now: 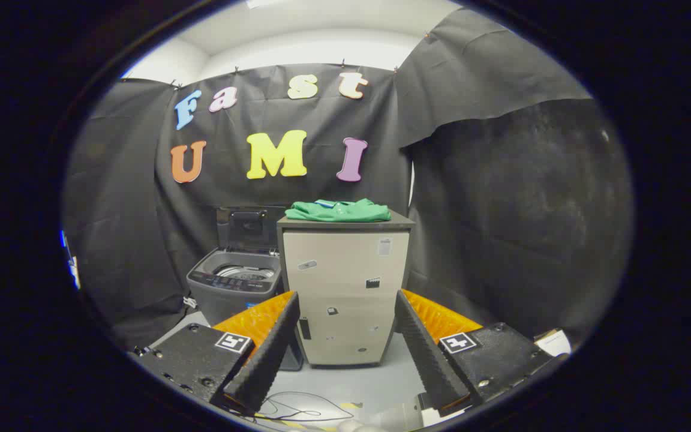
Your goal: Put the clothes into the washing machine and then close the washing machine lid.
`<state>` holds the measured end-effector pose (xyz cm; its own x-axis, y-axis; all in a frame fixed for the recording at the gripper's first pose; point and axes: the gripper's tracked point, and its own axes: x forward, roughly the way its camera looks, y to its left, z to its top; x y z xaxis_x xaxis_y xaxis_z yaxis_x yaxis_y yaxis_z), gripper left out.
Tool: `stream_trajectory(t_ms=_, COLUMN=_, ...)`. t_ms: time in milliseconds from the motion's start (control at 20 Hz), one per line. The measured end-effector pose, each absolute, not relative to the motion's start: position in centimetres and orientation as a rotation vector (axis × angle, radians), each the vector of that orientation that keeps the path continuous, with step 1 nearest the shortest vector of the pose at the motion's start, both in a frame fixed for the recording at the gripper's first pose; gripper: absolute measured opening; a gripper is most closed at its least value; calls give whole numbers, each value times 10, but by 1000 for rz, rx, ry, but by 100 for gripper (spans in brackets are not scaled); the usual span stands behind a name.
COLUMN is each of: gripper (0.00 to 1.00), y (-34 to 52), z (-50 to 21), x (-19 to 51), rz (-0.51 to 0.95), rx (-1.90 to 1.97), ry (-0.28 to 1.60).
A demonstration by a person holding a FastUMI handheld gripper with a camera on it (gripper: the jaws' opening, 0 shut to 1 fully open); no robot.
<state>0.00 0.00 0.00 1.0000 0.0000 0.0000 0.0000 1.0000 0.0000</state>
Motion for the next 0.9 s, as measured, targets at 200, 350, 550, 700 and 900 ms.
stream_trajectory(t_ms=200, gripper=99, y=0, z=-2, x=-1, rz=-8, rx=5, ry=-7)
stream_trajectory(t_ms=350, gripper=99, y=-1, z=-4, x=-2, rz=-12, rx=10, ry=-8)
stream_trajectory(t_ms=550, gripper=99, y=-1, z=-4, x=-5, rz=-18, rx=3, ry=-17)
stream_trajectory(t_ms=700, gripper=99, y=-2, z=-2, x=-6, rz=-26, rx=5, ry=-24)
stream_trajectory(t_ms=900, gripper=99, y=-3, z=-3, x=-3, rz=-34, rx=7, ry=-27)
